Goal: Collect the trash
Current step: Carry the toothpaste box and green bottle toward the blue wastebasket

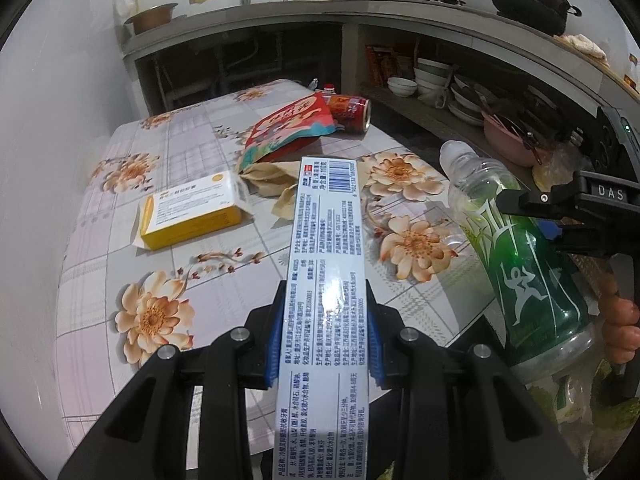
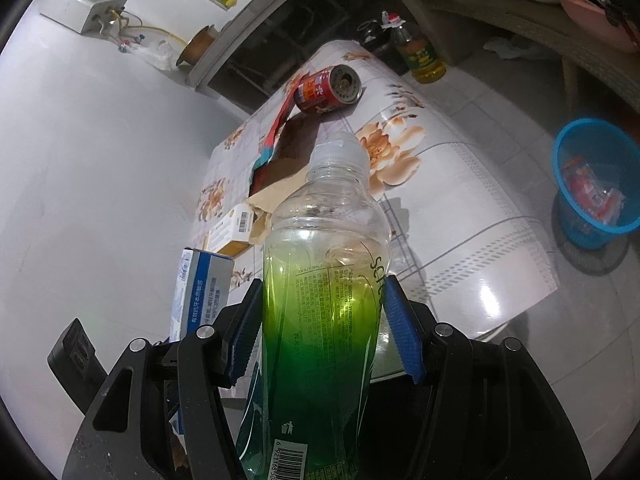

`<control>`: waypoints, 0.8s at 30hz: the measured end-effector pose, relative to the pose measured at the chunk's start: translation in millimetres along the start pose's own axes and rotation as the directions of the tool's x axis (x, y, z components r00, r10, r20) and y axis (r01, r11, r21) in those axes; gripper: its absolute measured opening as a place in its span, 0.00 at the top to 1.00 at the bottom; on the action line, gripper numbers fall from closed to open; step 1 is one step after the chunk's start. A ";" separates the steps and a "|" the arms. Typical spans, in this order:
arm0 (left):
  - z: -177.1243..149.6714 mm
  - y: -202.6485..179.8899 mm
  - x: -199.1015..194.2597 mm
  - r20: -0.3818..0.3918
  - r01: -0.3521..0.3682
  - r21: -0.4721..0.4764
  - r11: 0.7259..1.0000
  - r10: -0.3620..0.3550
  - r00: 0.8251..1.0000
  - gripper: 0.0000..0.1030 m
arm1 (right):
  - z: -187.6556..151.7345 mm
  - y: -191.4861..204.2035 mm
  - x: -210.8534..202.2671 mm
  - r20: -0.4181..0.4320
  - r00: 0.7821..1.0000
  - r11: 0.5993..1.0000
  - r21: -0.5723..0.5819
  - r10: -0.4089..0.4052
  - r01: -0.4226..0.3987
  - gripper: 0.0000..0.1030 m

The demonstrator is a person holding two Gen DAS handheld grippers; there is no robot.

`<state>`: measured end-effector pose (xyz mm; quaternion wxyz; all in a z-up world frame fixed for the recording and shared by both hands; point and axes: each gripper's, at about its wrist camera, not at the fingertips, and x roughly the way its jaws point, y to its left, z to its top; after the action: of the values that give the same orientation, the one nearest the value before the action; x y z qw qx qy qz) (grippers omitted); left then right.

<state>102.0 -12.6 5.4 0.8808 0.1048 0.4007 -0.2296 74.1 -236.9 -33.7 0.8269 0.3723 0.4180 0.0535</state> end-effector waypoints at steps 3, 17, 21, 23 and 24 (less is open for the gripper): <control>2.7 -8.1 0.9 0.003 0.002 0.017 1.000 -0.002 1.000 0.68 | -0.4 -5.7 -5.4 0.005 1.000 1.000 0.008 0.003 -0.003 0.45; 17.6 -45.5 12.2 -0.005 0.053 0.074 0.996 -0.053 0.999 0.68 | -2.0 -32.5 -33.5 0.034 0.999 0.998 0.058 0.008 -0.010 0.45; 22.5 -58.6 14.1 -0.004 0.079 0.097 0.992 -0.079 0.997 0.68 | -3.6 -40.2 -43.8 0.048 0.999 0.997 0.076 0.001 -0.005 0.45; 24.4 -65.4 14.9 -0.004 0.091 0.110 0.990 -0.091 0.996 0.68 | -4.1 -44.4 -48.0 0.054 0.999 0.996 0.086 -0.004 -0.001 0.45; 25.4 -68.9 15.7 -0.005 0.098 0.117 0.988 -0.098 0.995 0.68 | -4.5 -46.9 -50.2 0.057 0.998 0.996 0.093 -0.005 0.000 0.45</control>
<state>94.1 -87.1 10.2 0.8610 0.1361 0.3907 -0.2956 27.9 -288.0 -33.7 0.8204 0.4114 0.3965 0.0221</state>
